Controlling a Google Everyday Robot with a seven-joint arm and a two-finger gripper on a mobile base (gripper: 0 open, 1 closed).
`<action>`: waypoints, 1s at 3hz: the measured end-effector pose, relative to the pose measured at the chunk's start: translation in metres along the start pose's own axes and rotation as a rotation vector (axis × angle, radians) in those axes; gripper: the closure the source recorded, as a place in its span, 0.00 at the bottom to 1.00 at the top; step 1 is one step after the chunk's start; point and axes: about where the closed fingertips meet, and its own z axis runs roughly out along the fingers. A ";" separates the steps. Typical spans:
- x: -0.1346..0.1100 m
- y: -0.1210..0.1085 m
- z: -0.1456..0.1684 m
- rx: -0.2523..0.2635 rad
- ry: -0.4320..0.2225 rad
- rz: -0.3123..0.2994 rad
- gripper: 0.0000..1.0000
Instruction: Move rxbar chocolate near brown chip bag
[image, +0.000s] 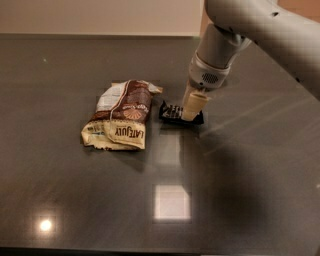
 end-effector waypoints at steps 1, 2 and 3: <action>-0.001 0.000 0.001 0.000 -0.002 -0.003 0.35; -0.002 -0.001 0.002 0.000 -0.003 -0.003 0.12; -0.003 -0.001 0.004 0.001 -0.003 -0.004 0.00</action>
Offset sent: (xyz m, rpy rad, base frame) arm 0.0004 0.0012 -0.0004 0.0014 -0.0009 0.0019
